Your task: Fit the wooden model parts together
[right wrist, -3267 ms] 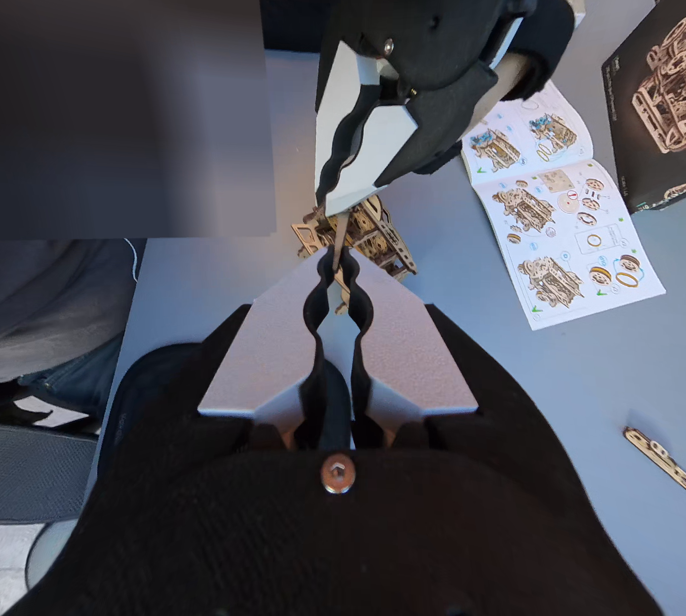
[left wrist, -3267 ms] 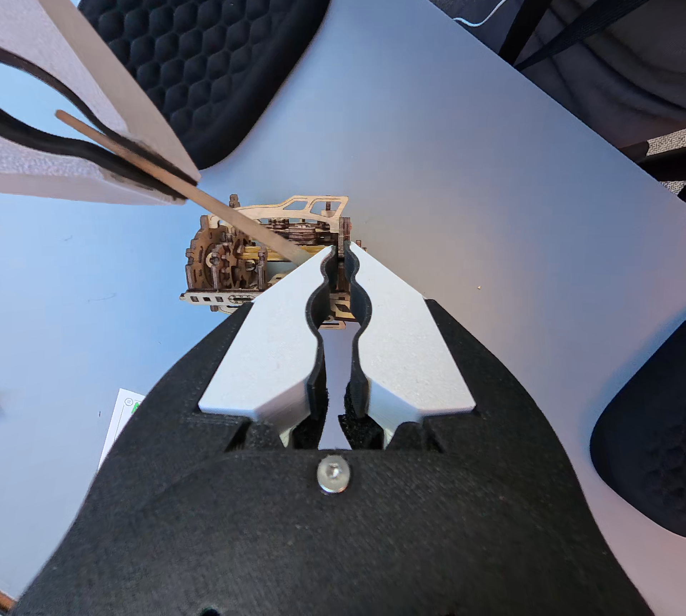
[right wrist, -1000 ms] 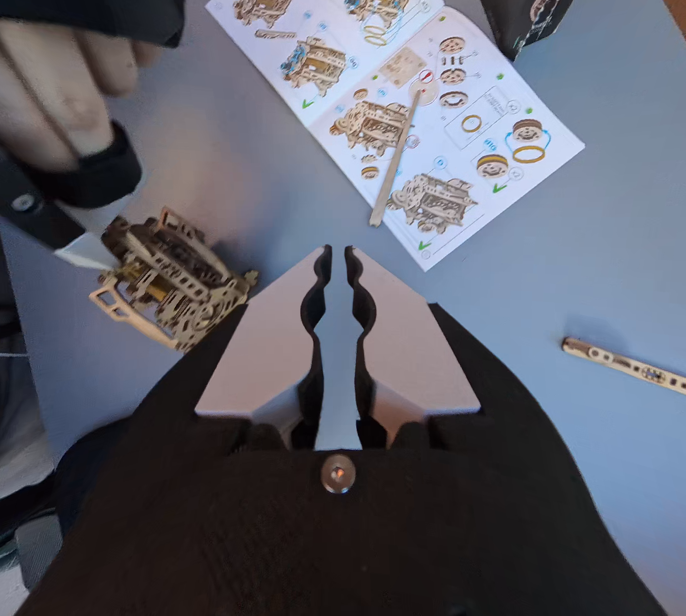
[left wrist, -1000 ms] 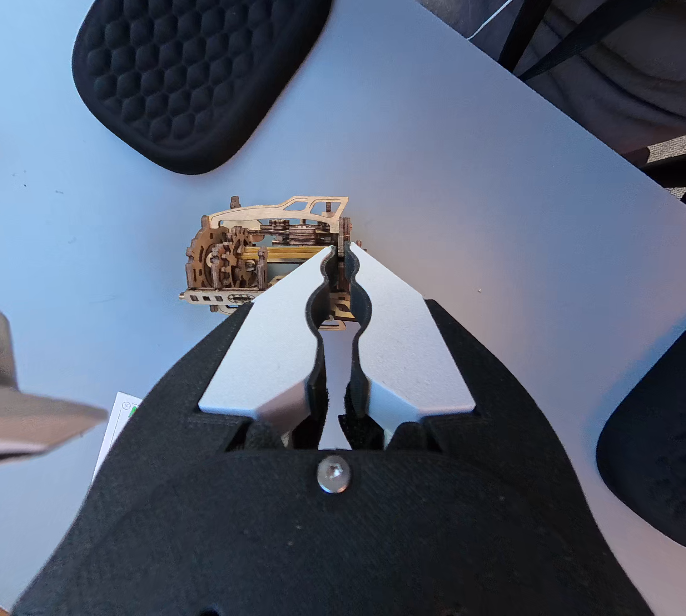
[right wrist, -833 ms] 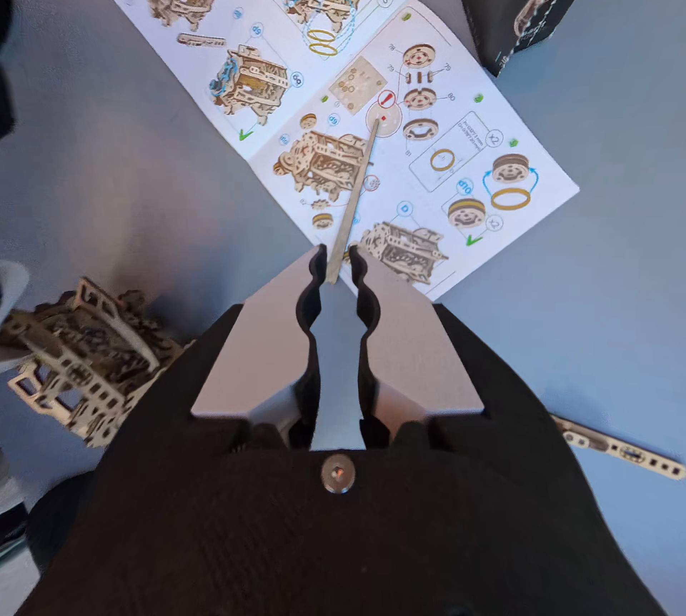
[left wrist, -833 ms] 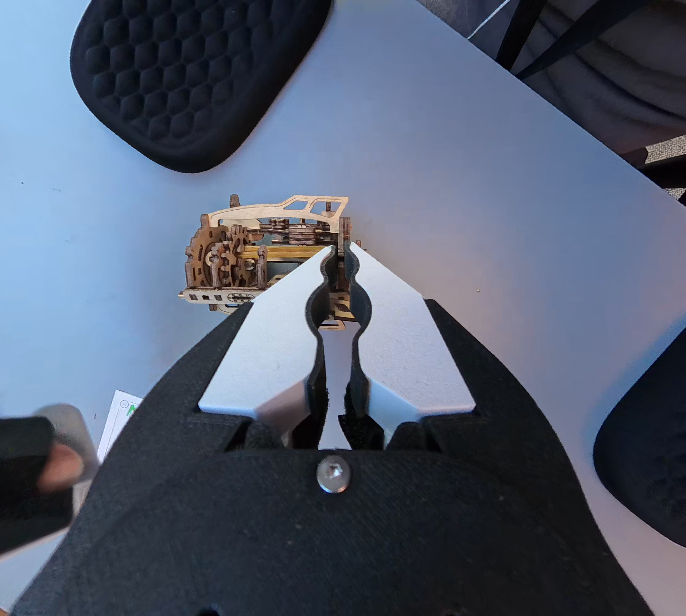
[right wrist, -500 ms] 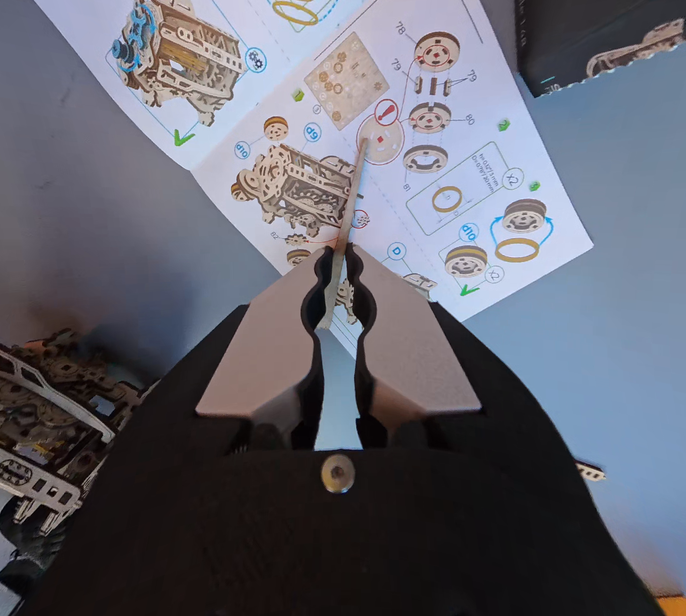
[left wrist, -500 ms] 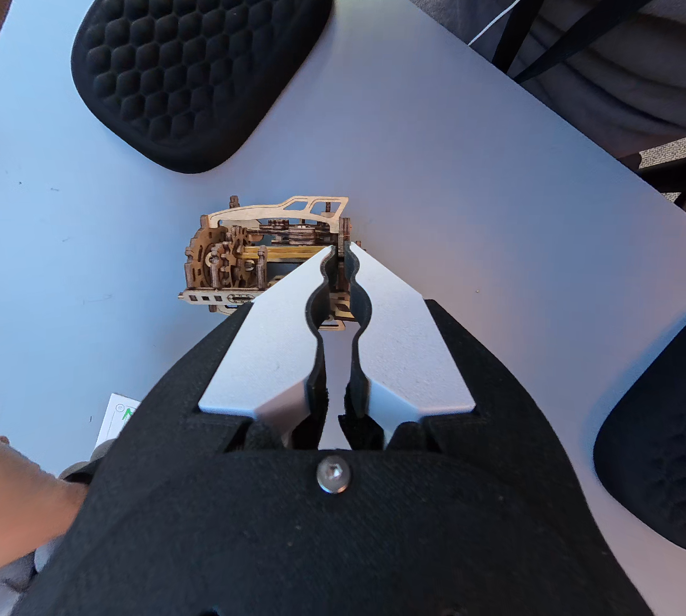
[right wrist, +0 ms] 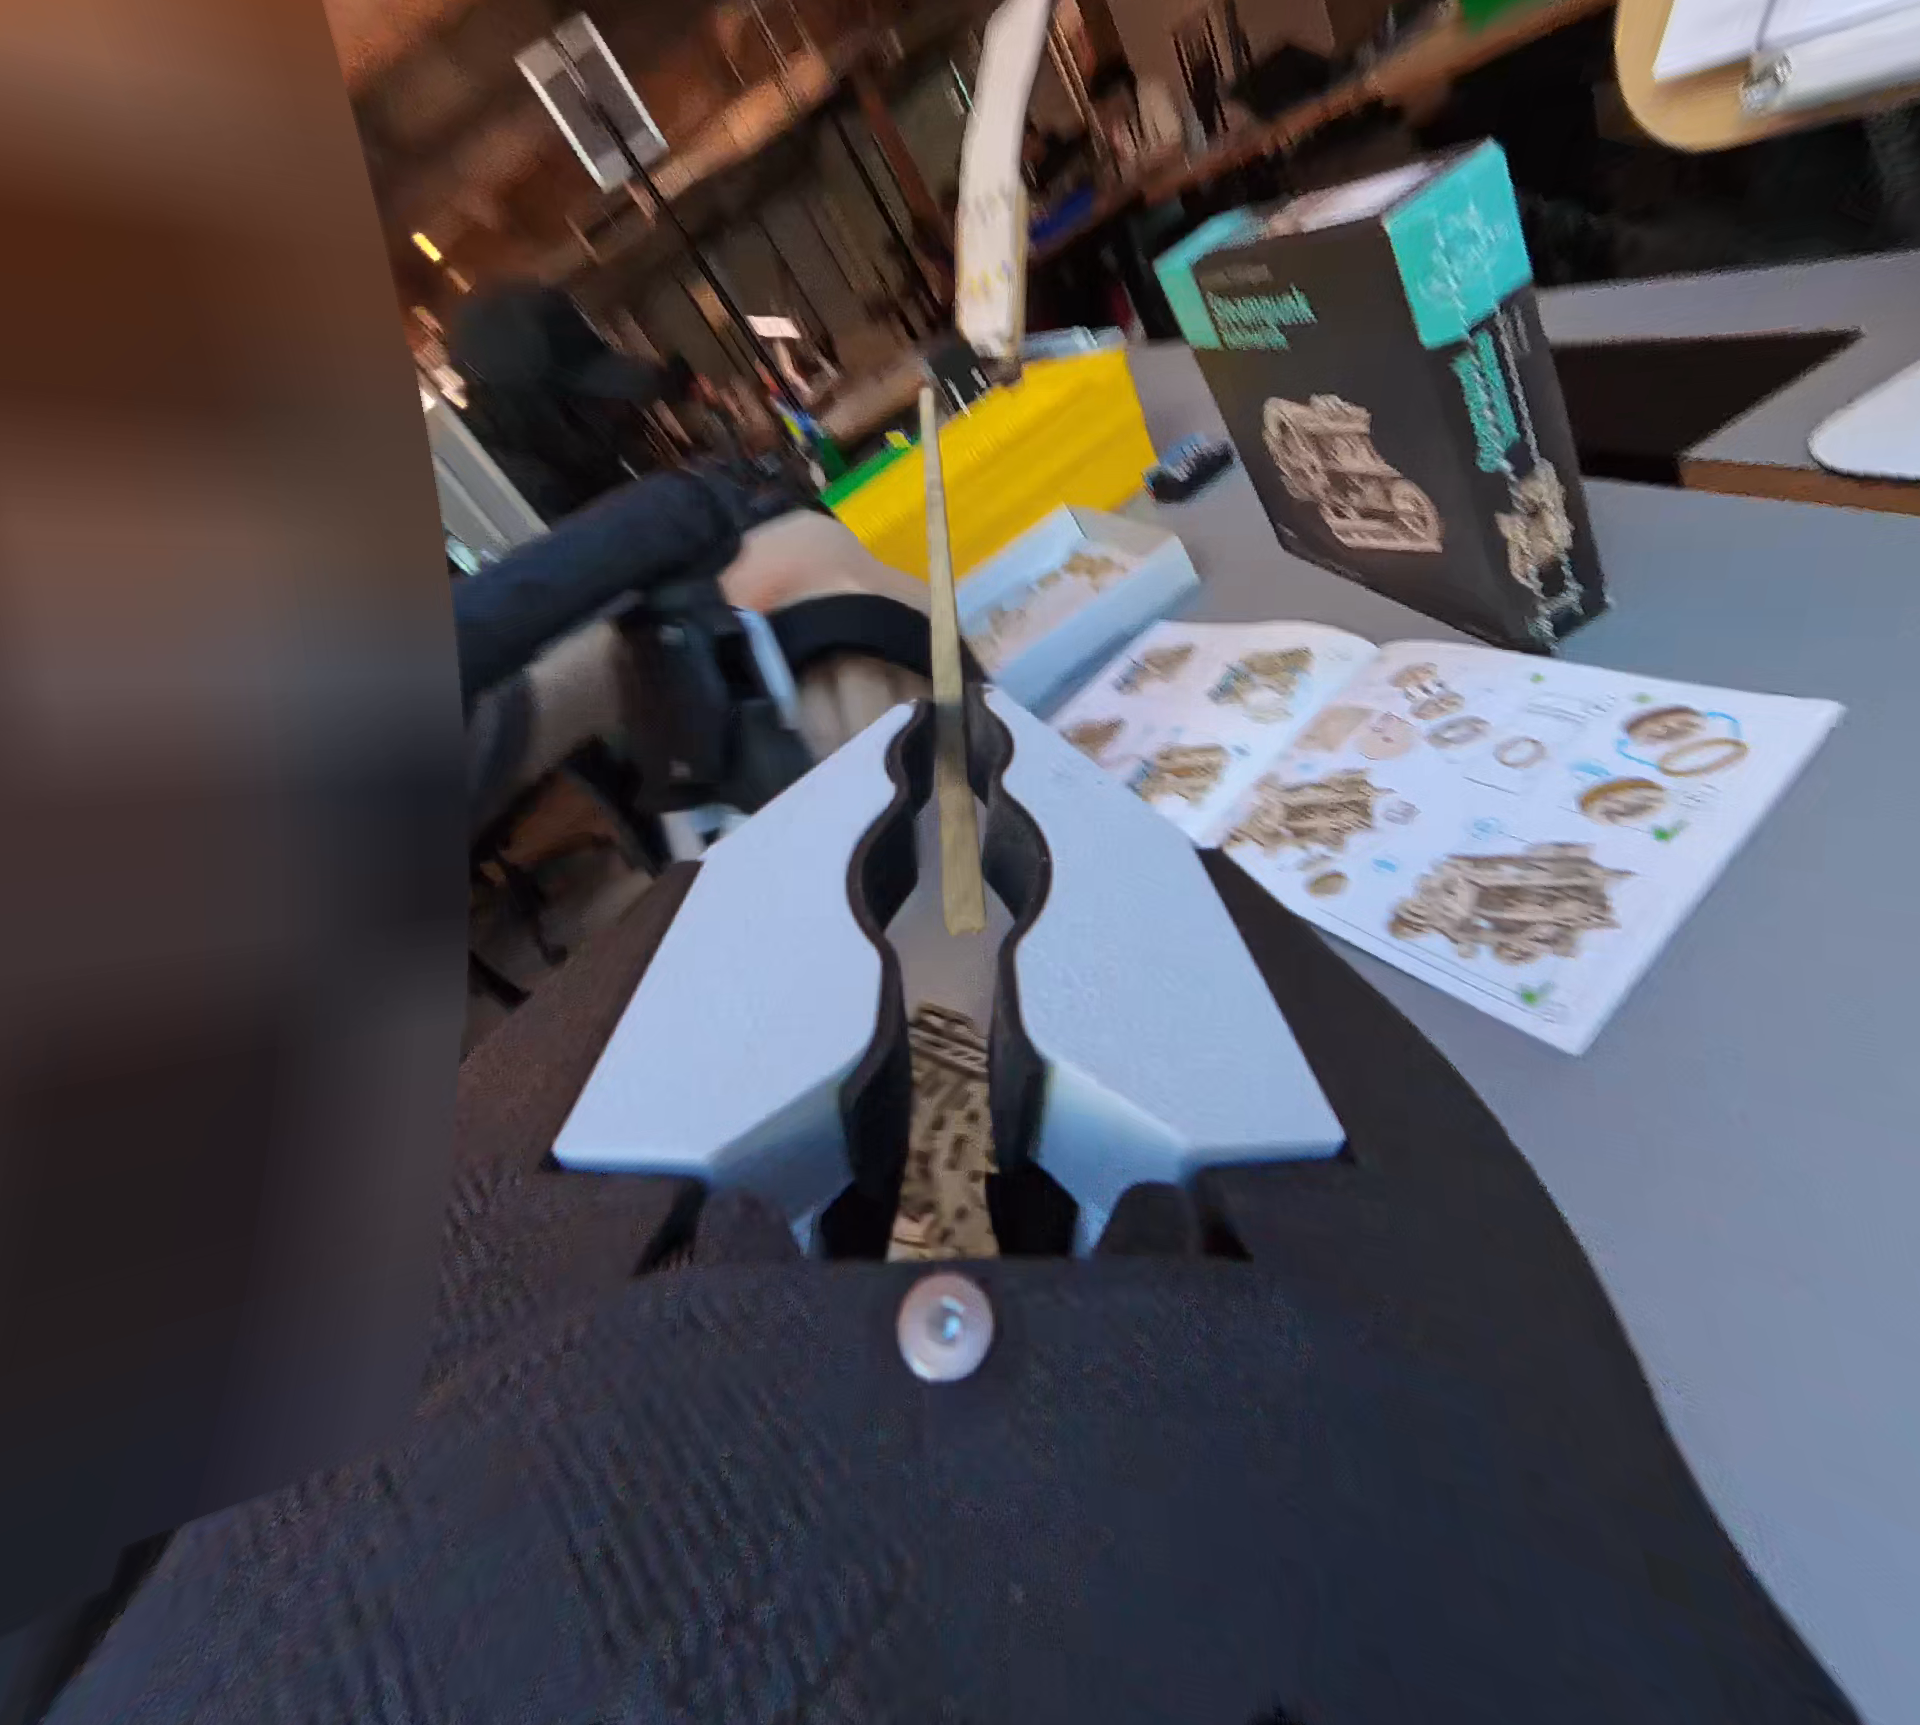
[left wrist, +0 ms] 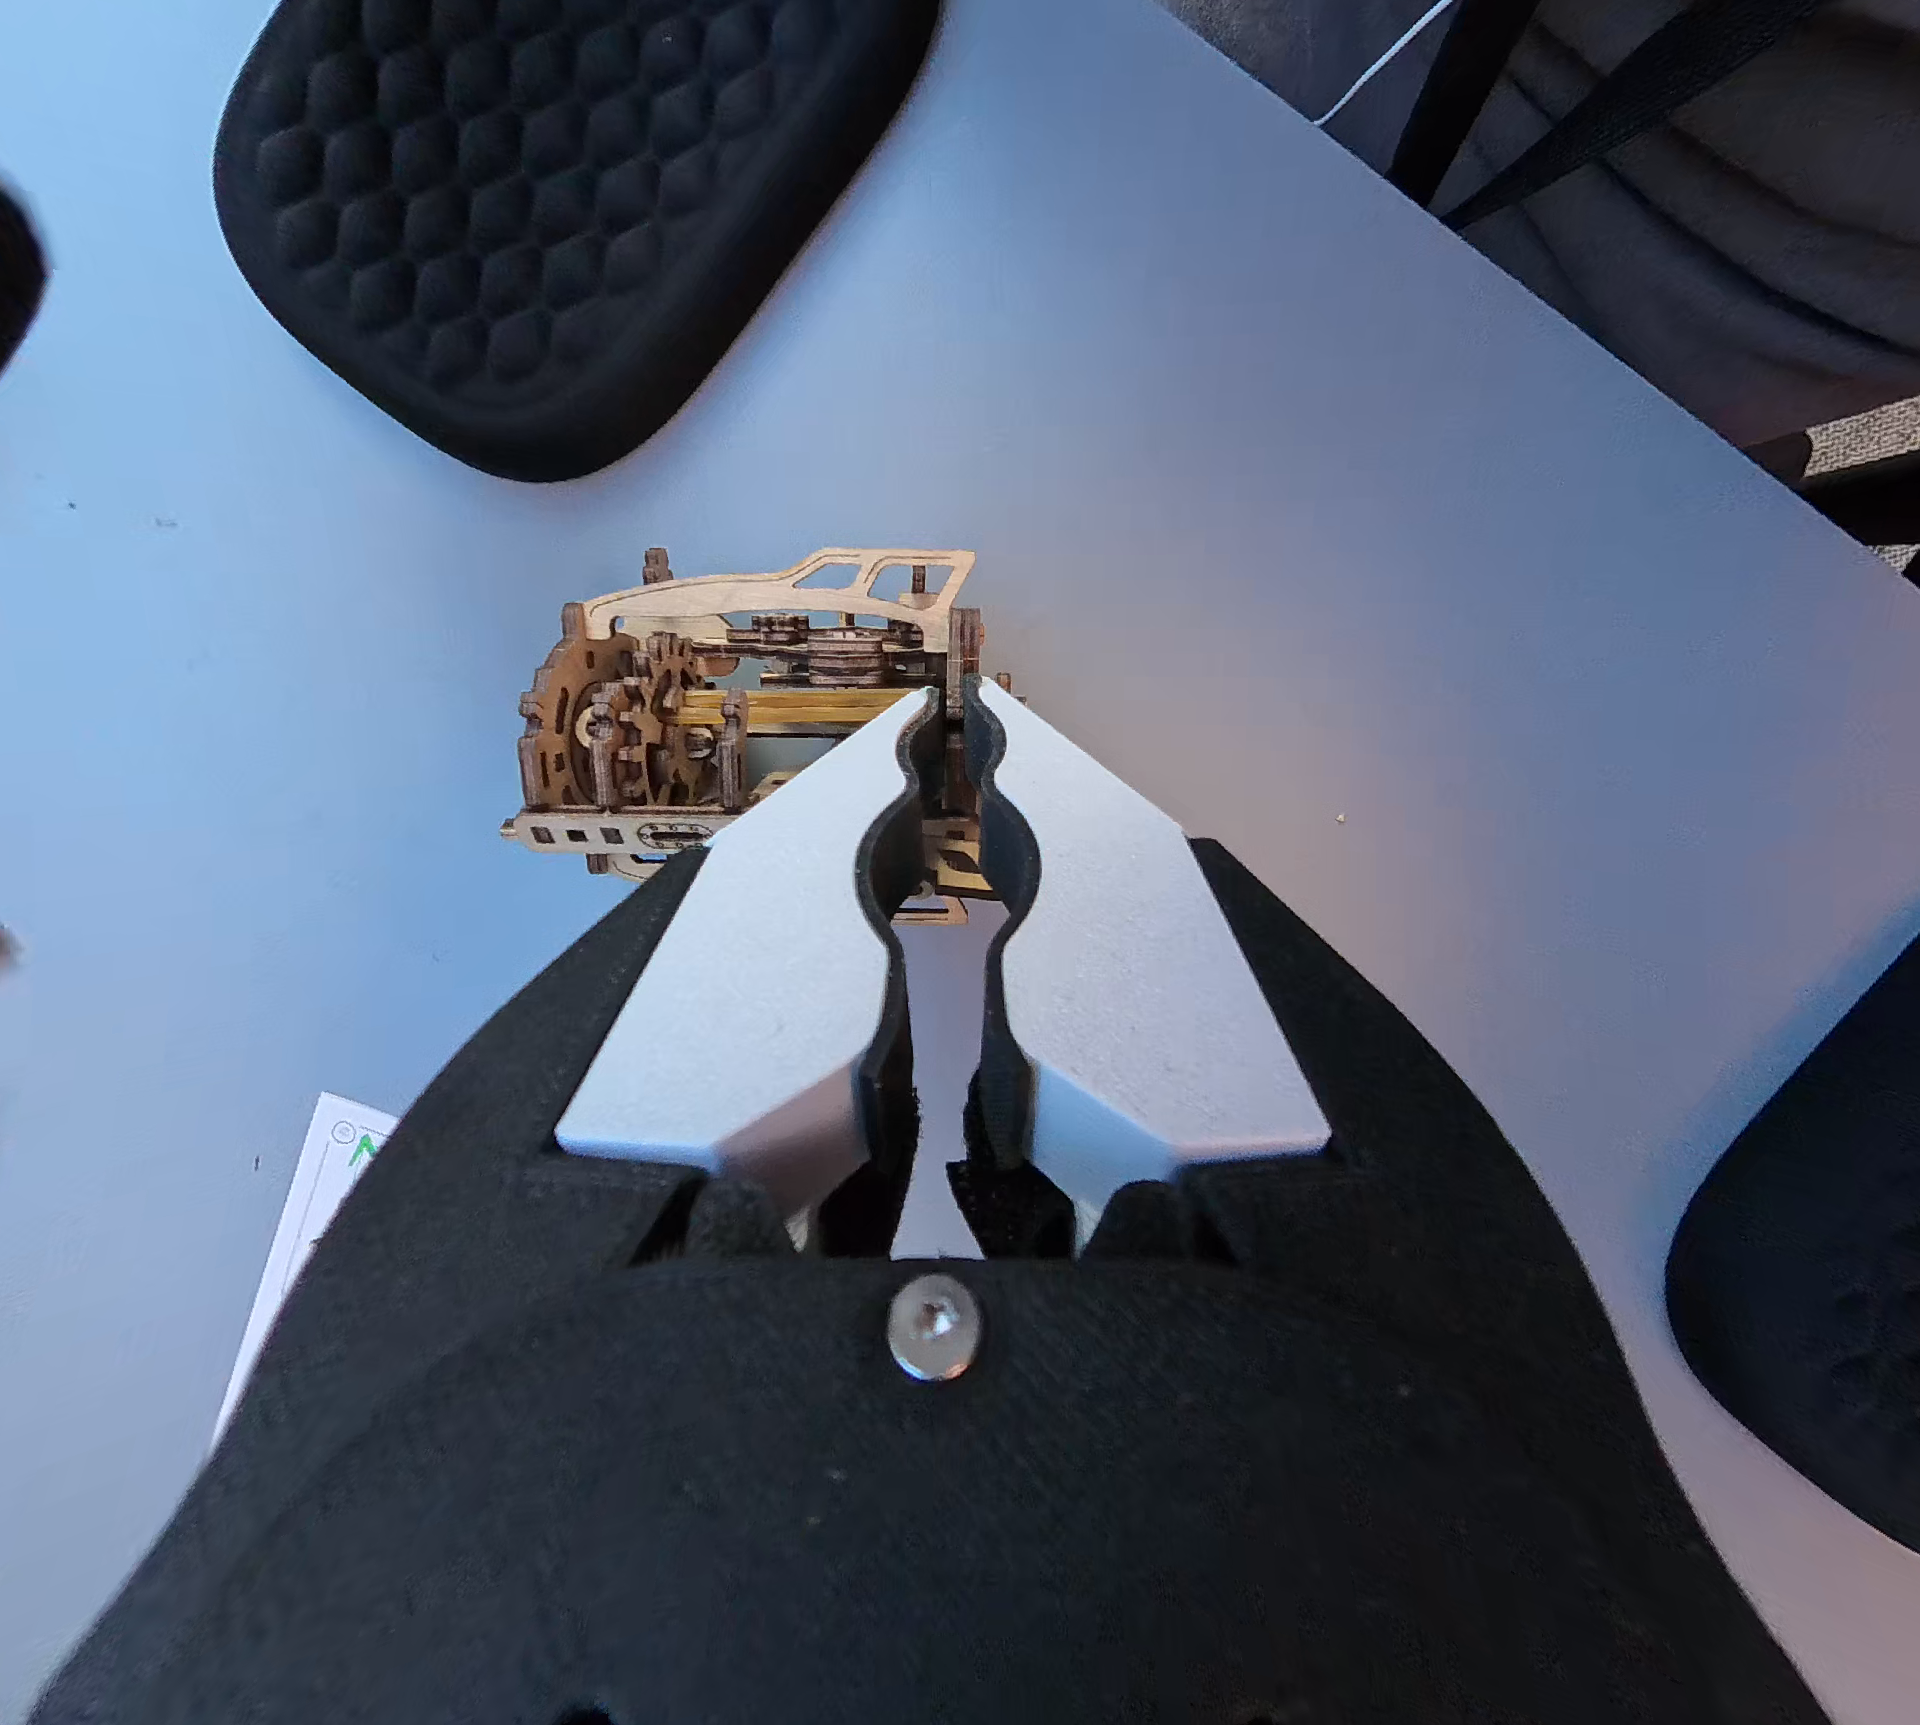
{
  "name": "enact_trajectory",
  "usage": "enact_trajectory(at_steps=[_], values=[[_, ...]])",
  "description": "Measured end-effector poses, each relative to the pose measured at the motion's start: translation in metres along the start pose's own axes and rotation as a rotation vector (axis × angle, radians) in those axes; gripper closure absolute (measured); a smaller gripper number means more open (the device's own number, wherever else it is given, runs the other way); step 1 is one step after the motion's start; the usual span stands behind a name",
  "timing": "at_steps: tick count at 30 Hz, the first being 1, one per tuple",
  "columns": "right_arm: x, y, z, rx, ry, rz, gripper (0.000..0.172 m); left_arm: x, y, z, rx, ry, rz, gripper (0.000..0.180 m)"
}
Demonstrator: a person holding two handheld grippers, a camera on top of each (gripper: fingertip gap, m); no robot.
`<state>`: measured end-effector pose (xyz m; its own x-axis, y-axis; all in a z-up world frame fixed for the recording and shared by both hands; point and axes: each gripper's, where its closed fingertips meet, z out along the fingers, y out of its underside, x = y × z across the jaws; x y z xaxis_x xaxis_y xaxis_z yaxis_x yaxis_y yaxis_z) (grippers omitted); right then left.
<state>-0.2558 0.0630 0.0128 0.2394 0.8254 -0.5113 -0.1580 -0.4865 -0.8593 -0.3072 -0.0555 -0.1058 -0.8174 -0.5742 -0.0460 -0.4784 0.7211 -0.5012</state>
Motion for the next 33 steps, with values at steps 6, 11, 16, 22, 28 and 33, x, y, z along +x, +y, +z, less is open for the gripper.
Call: enact_trajectory(at_steps=[6, 11, 16, 22, 28, 33], values=[[-0.042, 0.055, -0.029, 0.030, -0.024, 0.065, 0.168, 0.000, -0.001, 0.001, -0.013, 0.001, 0.007, 0.180], [-0.060, 0.080, -0.019, 0.003, -0.039, 0.000, 0.168, 0.001, -0.001, 0.001, -0.036, -0.001, 0.019, 0.180], [-0.044, 0.107, -0.043, -0.171, 0.098, -0.086, 0.168, 0.001, 0.000, 0.001, -0.031, -0.003, 0.015, 0.180], [-0.031, 0.115, -0.070, -0.210, 0.182, -0.090, 0.168, 0.000, -0.001, 0.002, -0.034, 0.002, 0.021, 0.180], [-0.020, 0.129, -0.075, -0.217, 0.215, 0.029, 0.168, 0.000, 0.000, 0.001, -0.030, -0.003, 0.014, 0.180], [-0.003, 0.148, -0.085, -0.302, 0.316, 0.230, 0.167, 0.000, 0.000, 0.001, -0.028, -0.001, 0.014, 0.180]])
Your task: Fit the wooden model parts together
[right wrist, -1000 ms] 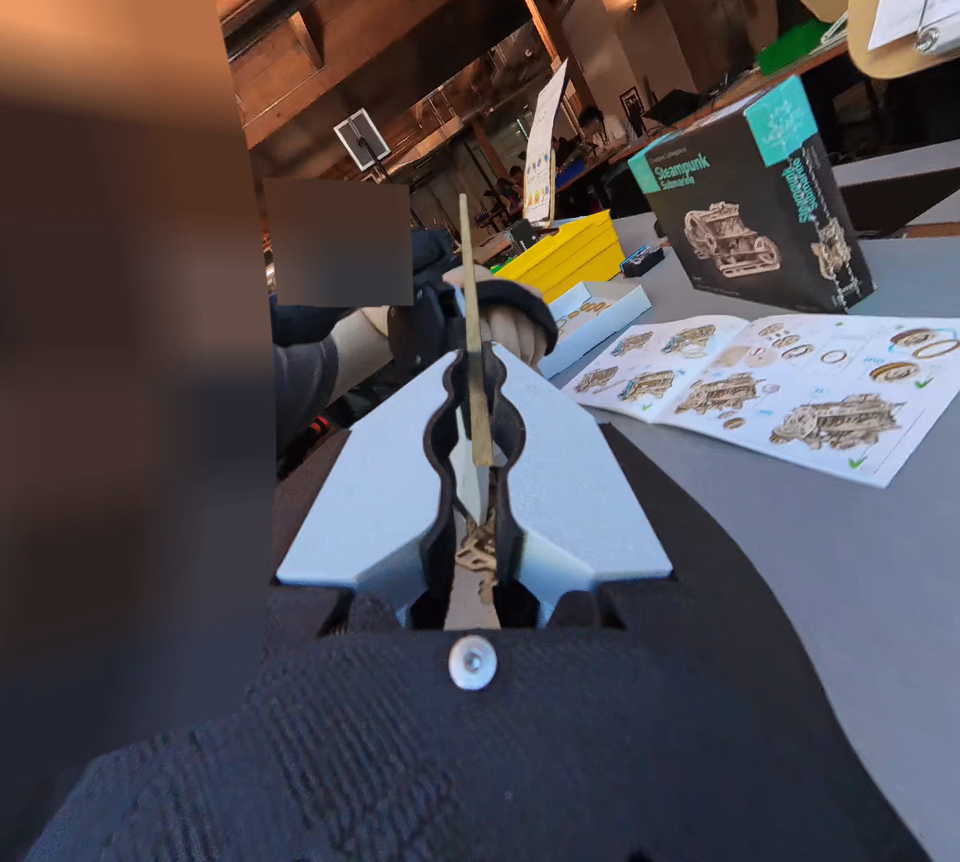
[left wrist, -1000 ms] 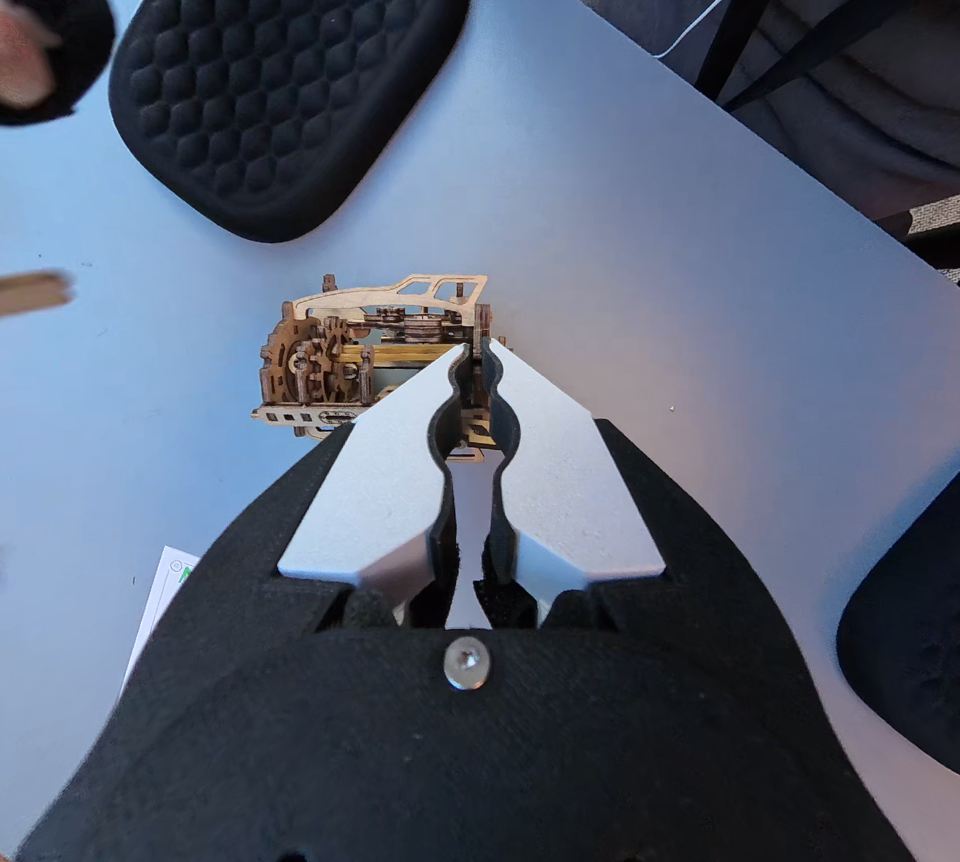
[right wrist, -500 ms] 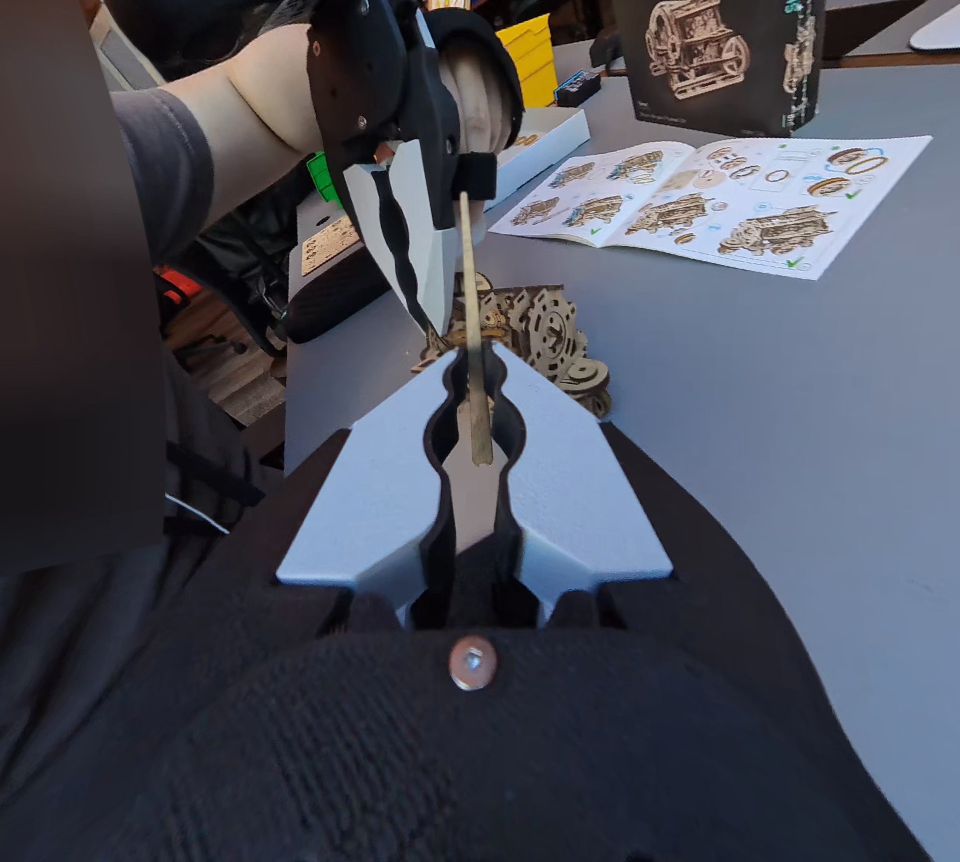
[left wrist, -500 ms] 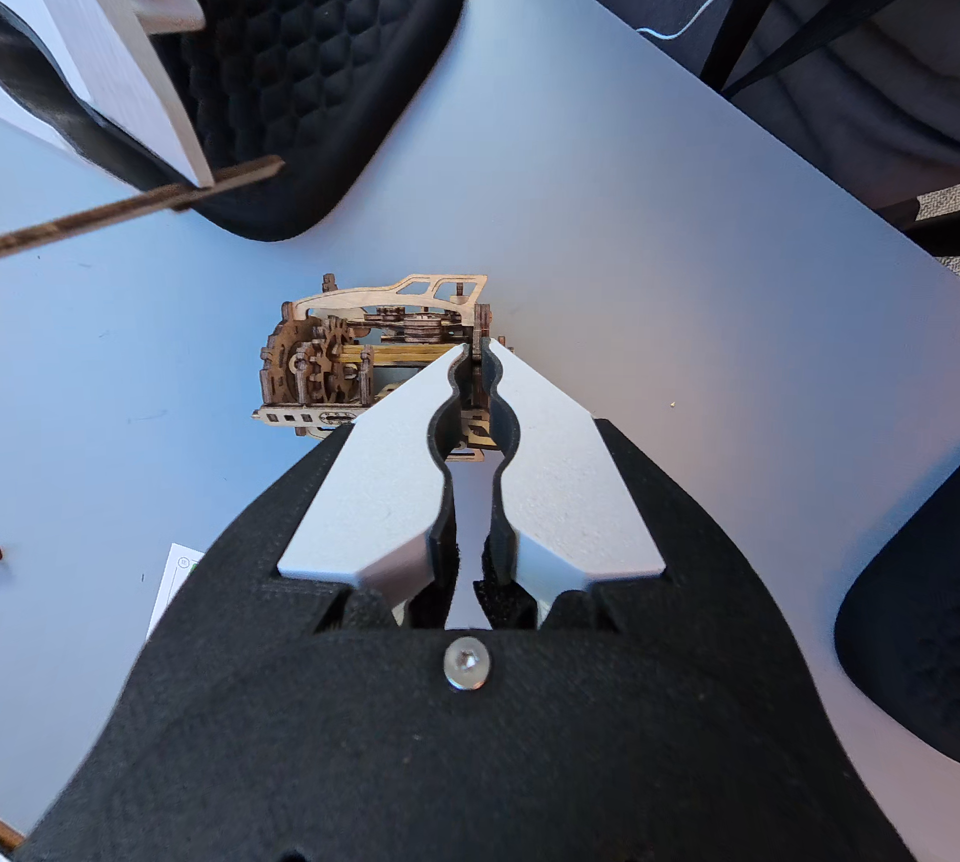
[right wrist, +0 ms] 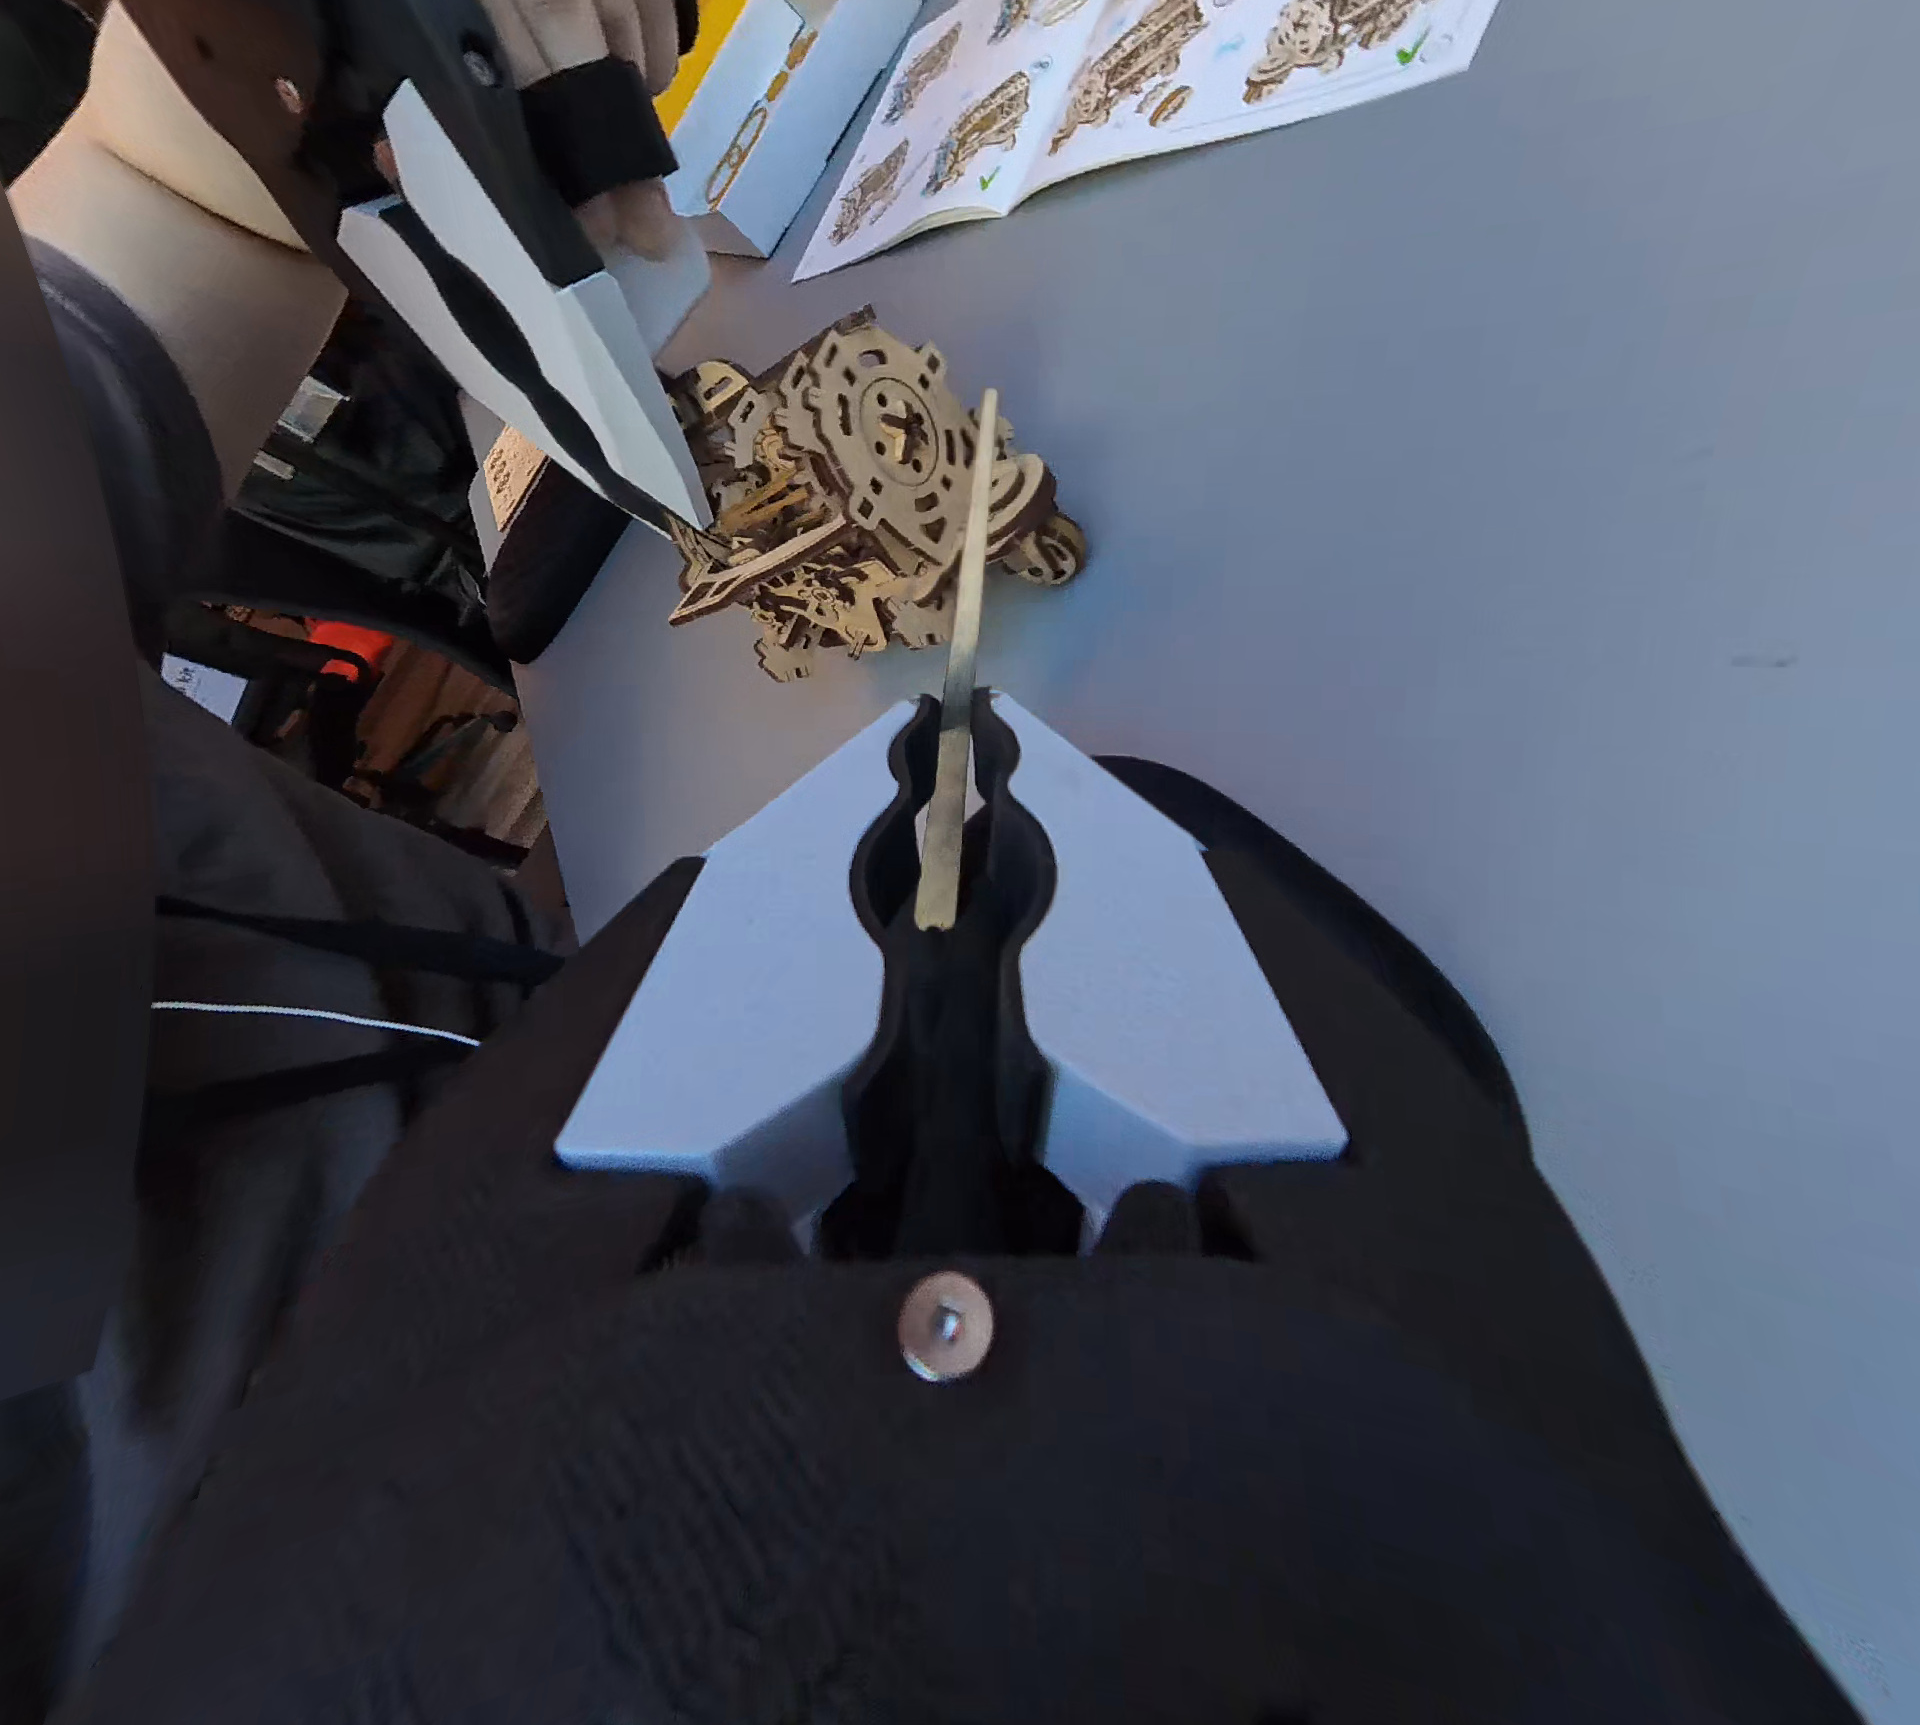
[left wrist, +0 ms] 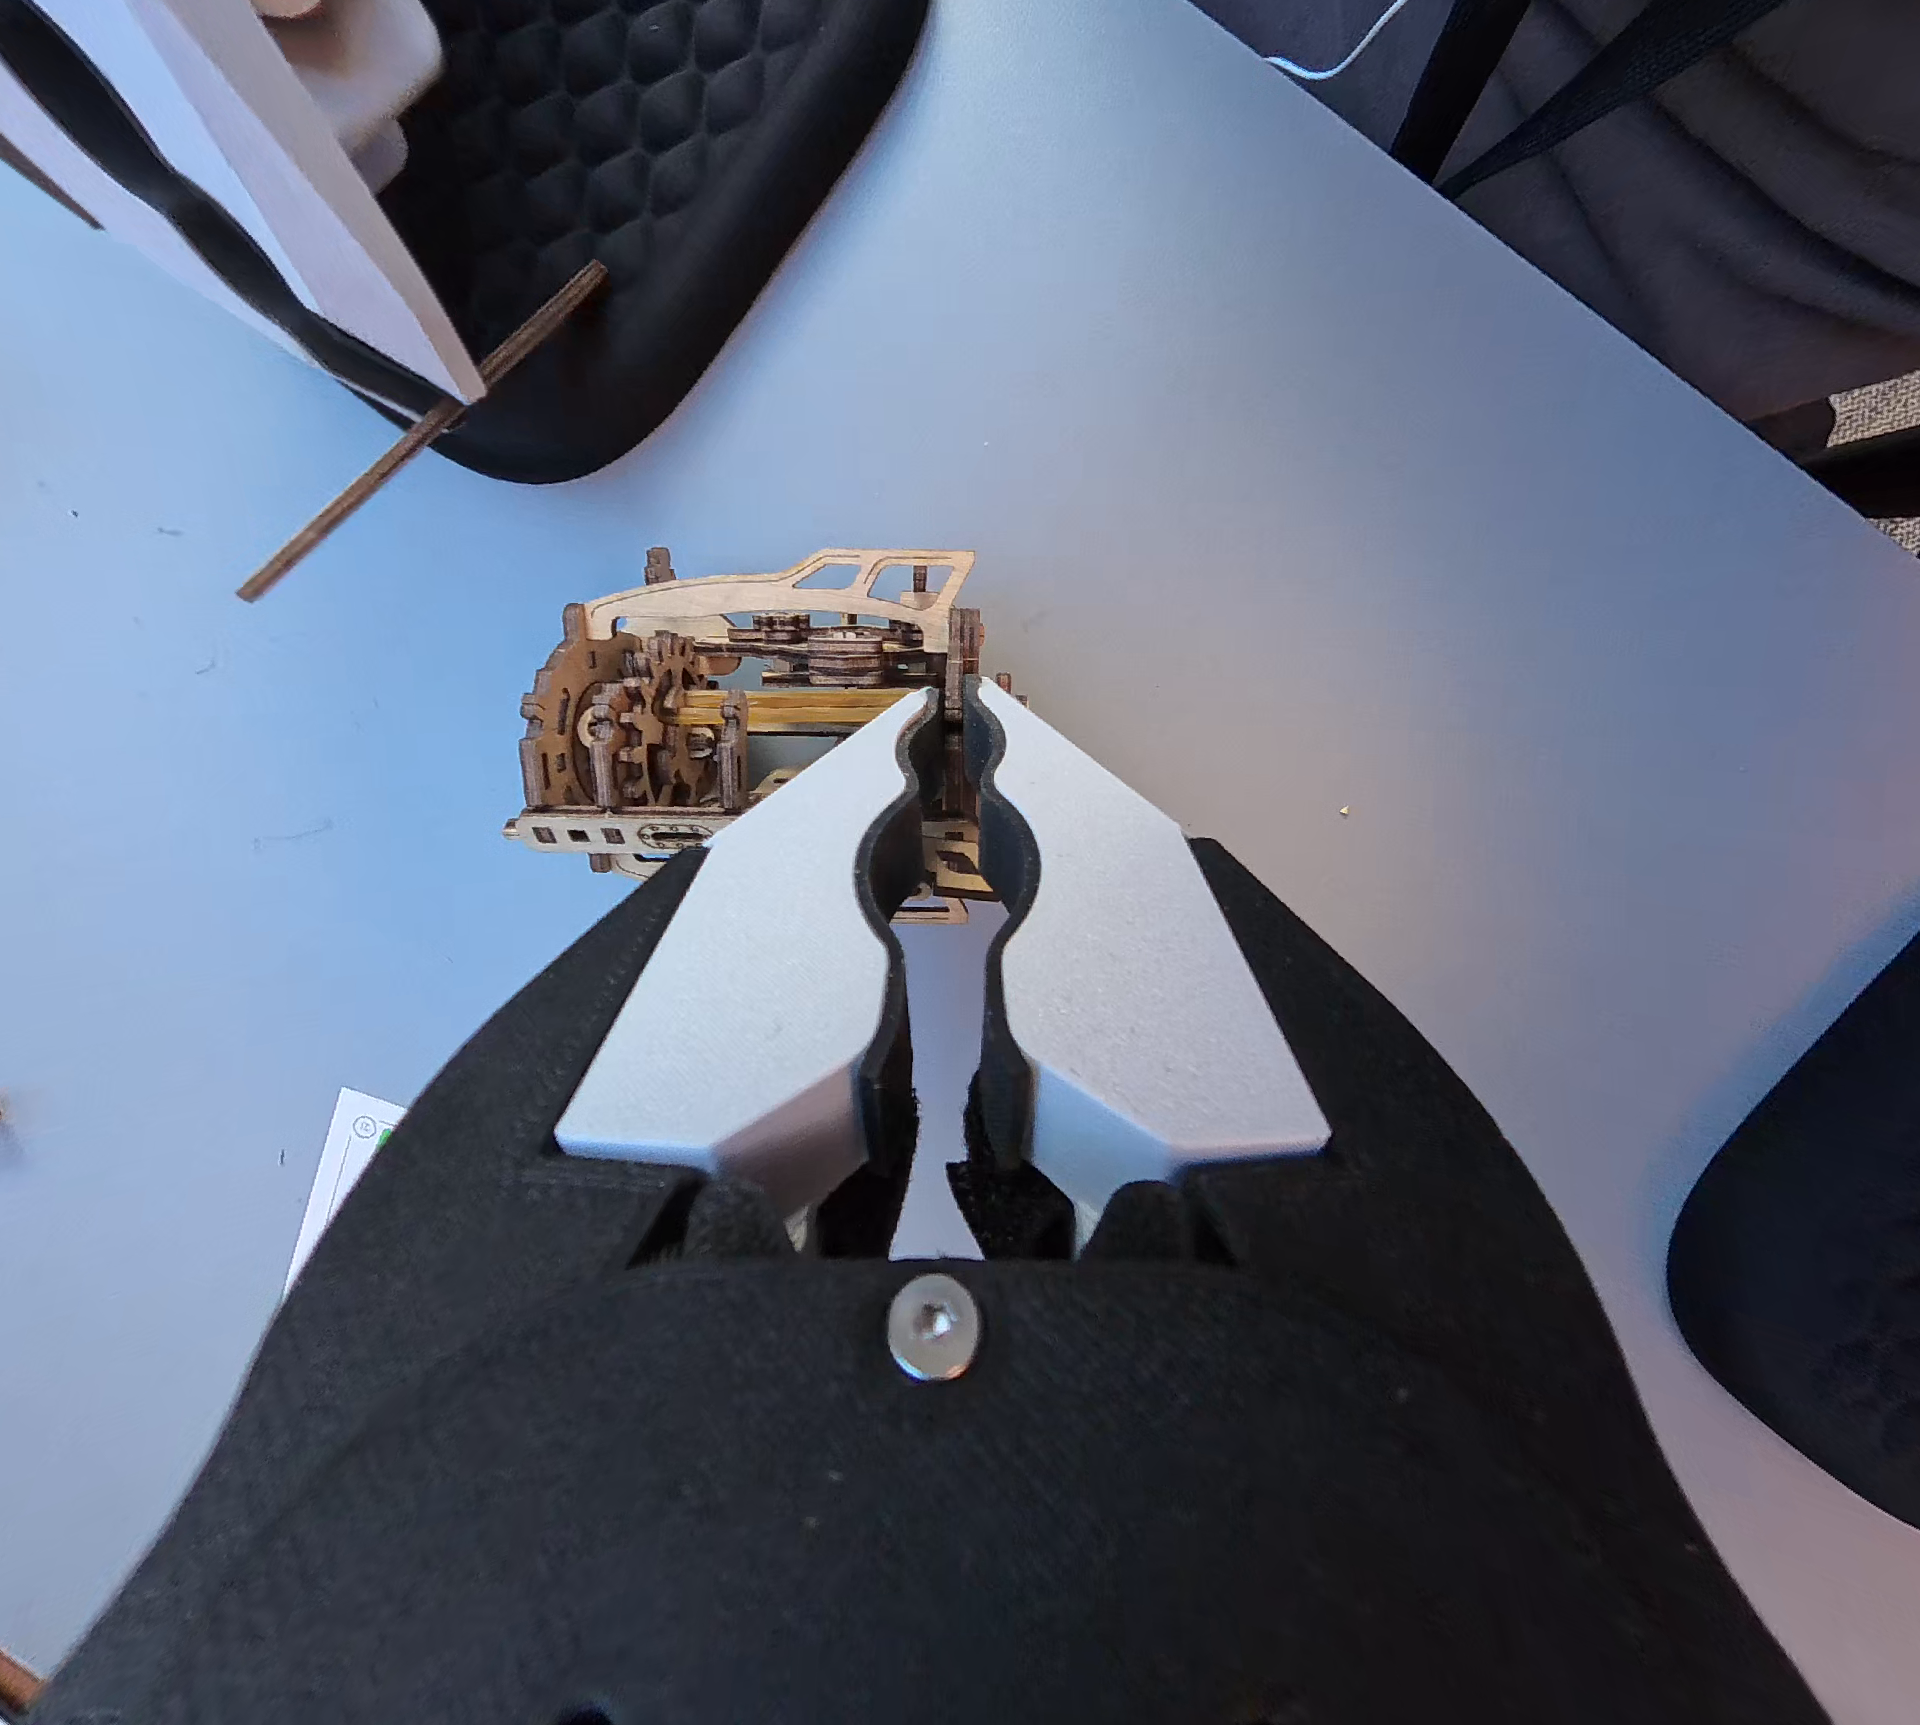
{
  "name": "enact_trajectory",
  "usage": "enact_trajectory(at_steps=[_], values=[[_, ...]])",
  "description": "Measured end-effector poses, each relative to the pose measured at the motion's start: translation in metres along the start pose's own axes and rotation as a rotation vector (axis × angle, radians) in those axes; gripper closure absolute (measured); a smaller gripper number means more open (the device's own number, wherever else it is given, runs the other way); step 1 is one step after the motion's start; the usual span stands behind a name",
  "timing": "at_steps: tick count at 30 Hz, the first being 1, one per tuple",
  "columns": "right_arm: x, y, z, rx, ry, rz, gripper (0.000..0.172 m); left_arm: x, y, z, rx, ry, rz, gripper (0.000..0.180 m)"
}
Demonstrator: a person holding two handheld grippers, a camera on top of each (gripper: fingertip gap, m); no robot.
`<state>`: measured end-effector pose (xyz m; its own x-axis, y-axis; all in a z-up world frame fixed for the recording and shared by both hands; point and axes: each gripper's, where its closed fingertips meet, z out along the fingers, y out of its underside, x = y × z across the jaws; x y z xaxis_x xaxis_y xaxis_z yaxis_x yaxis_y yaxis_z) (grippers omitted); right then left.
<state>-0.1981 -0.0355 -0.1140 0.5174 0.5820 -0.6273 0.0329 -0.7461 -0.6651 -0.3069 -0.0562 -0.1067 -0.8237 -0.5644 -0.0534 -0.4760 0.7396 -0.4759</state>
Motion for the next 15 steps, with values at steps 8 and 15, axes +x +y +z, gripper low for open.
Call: enact_trajectory(at_steps=[8, 15], values=[[0.024, 0.001, -0.001, -0.131, 0.088, 0.120, 0.166, 0.000, 0.000, 0.000, -0.005, 0.001, 0.000, 0.180], [0.032, 0.013, 0.005, -0.312, 0.099, 0.179, 0.167, 0.000, 0.000, 0.000, -0.011, 0.003, 0.001, 0.180]])
